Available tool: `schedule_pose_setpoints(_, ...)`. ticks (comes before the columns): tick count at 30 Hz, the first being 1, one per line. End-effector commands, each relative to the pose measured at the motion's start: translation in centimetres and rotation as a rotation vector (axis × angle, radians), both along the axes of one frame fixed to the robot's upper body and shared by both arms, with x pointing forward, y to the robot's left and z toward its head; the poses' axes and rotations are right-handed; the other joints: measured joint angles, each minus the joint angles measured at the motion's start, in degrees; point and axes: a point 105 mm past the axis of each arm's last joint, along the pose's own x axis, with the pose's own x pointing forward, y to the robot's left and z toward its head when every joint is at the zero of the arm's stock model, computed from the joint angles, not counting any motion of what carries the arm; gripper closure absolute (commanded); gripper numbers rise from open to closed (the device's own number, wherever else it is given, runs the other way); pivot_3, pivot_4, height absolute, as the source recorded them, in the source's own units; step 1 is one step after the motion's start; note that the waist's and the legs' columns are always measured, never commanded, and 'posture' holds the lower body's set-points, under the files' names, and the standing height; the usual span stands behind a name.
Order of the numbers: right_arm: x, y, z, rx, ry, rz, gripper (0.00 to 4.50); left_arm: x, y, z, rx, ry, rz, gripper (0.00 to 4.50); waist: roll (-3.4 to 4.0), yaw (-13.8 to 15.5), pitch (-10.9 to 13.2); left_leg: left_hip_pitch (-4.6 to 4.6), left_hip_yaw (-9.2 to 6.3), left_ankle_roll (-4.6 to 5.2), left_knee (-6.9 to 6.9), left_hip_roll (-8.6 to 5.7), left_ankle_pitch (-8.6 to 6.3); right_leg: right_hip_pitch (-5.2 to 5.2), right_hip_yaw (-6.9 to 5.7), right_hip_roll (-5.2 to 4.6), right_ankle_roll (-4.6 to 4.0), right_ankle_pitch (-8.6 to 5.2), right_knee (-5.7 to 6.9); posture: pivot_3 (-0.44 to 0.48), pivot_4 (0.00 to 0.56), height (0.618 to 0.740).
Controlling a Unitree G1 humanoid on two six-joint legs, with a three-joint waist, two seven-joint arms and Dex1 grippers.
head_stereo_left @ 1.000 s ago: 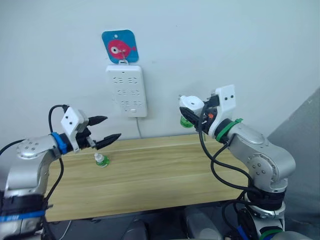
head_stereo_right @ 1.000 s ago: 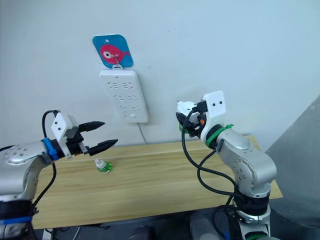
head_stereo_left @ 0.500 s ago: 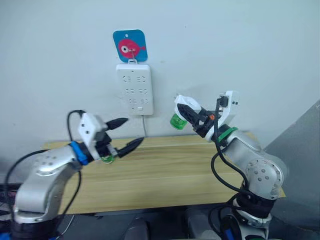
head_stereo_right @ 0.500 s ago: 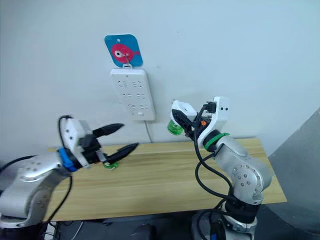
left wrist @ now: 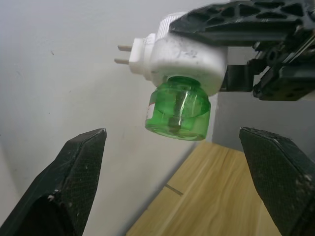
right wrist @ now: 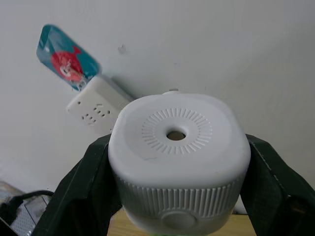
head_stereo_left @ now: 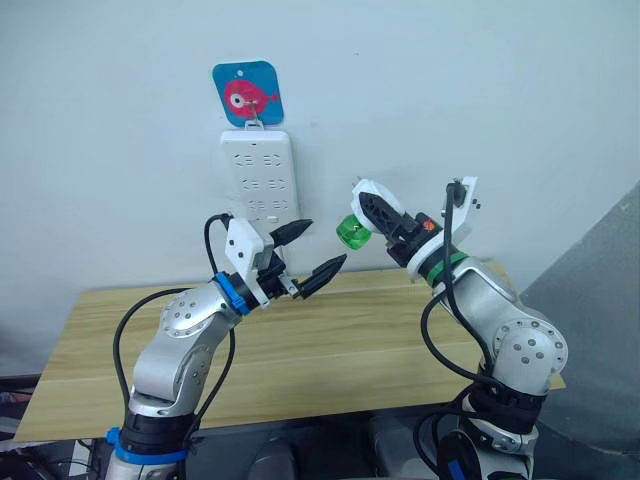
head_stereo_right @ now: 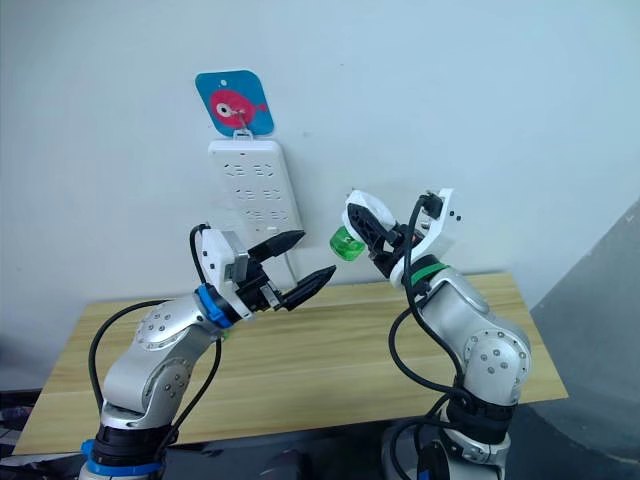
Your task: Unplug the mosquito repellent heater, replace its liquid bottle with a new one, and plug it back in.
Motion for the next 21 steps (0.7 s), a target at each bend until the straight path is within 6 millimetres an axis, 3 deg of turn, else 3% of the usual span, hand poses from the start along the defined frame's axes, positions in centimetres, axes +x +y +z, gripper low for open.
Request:
schedule_pose_setpoints(1, -1.1, 2.0, 1.6, 0.209, 0.008, 0.083, 1.51, 0.0, -0.8, 1.1, -0.008, -0.068, -0.017, 0.00, 0.00, -0.2, 0.0, 0.00, 0.00, 0.00, 0.00, 0.00, 0.00, 0.00, 0.00, 0.01, 0.00, 0.00, 0.00, -0.159, 0.071, 0.740)
schedule_pose_setpoints(7, -1.8, 2.7, 1.7, 0.241, 0.035, 0.138, 1.51, -0.3, -1.9, 2.1, -0.039, -0.090, -0.090, 0.00, -0.01, -1.1, -0.1, -0.02, -0.02, 0.00, 0.01, 0.00, 0.00, 0.01, 0.00, 0.01, 0.00, 0.00, 0.00, -0.165, 0.061, 0.740)
schedule_pose_setpoints(21, -1.9, 2.8, 1.5, 0.238, 0.050, 0.143, 1.51, 0.1, -0.8, 2.6, -0.033, -0.061, -0.118, 0.00, 0.04, -1.3, -0.2, -0.02, -0.04, 0.00, 0.05, 0.02, 0.00, 0.01, -0.01, 0.04, 0.01, 0.00, 0.02, -0.168, 0.057, 0.740)
